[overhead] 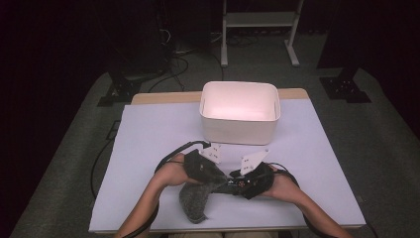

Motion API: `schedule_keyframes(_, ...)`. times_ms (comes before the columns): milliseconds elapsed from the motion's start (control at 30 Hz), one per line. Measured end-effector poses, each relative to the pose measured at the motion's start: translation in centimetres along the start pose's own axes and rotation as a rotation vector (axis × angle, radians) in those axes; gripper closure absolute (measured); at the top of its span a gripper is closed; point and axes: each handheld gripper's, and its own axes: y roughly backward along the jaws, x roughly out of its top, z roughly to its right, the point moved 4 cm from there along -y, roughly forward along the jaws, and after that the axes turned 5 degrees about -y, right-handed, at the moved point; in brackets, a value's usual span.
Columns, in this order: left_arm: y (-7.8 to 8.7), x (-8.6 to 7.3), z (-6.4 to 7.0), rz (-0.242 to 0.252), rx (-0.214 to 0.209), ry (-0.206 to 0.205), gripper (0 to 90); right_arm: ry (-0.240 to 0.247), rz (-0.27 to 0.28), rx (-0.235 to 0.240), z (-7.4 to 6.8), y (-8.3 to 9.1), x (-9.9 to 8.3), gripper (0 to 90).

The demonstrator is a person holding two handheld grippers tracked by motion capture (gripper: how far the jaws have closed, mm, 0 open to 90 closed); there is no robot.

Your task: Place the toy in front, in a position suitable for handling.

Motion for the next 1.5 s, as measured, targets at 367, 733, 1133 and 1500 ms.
schedule_keyframes(367, 0.0, 0.1, 0.3, -0.014, 0.009, -0.028, 75.3, 0.001, 0.083, -0.002, -0.4, 1.4, 1.7, 65.8)
schedule_keyframes(733, 0.4, 0.0, 0.4, -0.028, 0.004, -0.043, 68.3, 0.021, 0.068, 0.014, -0.5, 1.1, 1.8, 70.4)
schedule_keyframes(1133, 0.3, 0.1, 0.8, -0.049, -0.004, -0.086, 77.0, 0.024, 0.061, 0.027, -0.6, 1.1, 2.1, 80.7)
schedule_keyframes(1500, 2.4, -0.1, 0.8, -0.063, 0.04, -0.048, 60.2, 0.036, 0.051, 0.012, -0.7, 1.1, 2.2, 88.1)
